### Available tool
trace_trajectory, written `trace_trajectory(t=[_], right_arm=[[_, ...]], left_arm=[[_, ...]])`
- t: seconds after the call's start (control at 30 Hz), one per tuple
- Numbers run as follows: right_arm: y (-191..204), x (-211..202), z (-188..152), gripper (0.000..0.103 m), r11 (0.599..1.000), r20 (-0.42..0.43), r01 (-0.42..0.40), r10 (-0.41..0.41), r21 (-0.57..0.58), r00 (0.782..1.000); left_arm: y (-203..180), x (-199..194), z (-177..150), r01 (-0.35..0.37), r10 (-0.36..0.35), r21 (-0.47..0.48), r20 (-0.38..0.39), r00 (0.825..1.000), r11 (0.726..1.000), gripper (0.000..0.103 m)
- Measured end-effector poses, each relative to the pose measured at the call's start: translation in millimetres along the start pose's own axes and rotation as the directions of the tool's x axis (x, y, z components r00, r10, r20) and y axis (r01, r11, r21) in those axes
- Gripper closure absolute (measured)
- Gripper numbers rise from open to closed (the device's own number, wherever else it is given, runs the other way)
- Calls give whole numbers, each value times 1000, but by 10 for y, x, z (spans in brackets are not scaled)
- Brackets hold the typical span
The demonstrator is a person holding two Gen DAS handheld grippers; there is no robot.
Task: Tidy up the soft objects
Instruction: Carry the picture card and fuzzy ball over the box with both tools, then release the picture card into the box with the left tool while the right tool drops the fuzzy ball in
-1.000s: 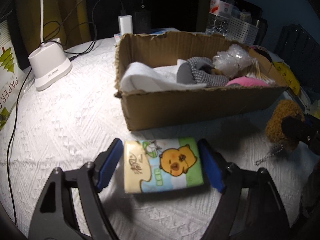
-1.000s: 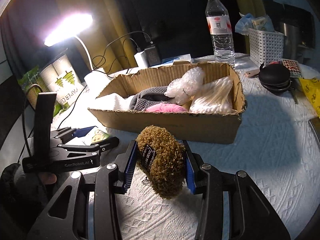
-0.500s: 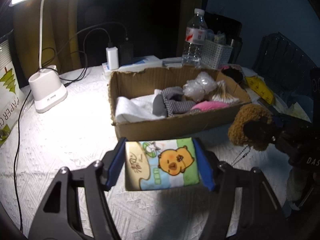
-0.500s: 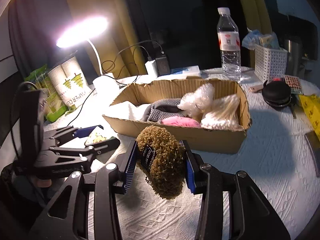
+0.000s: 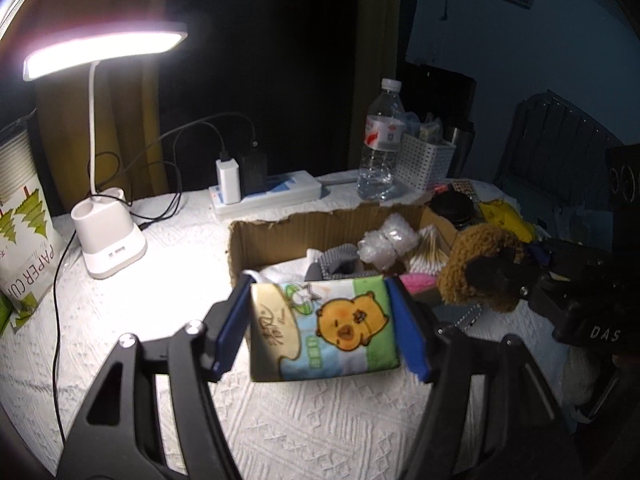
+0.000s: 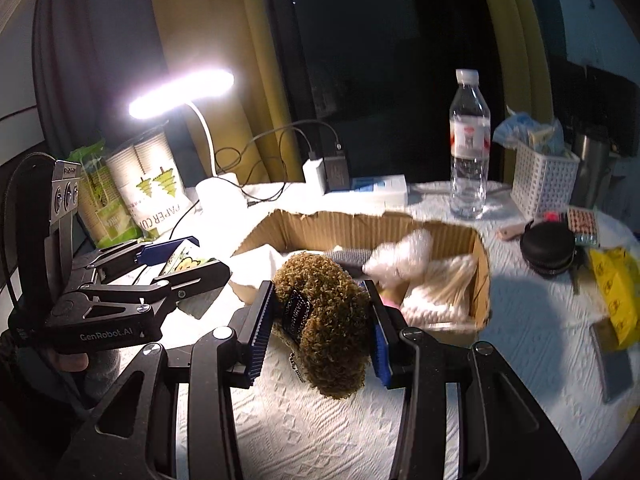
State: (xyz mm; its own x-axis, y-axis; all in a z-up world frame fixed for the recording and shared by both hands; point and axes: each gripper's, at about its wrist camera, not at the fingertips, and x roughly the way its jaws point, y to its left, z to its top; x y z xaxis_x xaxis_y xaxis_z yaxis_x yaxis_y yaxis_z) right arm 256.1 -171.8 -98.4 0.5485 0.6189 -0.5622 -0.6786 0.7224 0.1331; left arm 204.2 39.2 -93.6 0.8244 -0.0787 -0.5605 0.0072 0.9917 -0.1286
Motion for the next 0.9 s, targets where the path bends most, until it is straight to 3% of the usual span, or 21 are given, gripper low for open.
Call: trace_trajectory(t=[0.67, 0.9], right_arm=[[-139, 193, 530, 58, 999, 54, -11, 14, -53, 998], [-211, 422, 660, 58, 999, 59, -24, 27, -45, 998]], left_arm=[[78, 180, 509, 16, -15, -17, 94, 995, 1000, 36], [163, 439, 516, 5, -1, -50, 78, 997, 999, 36]])
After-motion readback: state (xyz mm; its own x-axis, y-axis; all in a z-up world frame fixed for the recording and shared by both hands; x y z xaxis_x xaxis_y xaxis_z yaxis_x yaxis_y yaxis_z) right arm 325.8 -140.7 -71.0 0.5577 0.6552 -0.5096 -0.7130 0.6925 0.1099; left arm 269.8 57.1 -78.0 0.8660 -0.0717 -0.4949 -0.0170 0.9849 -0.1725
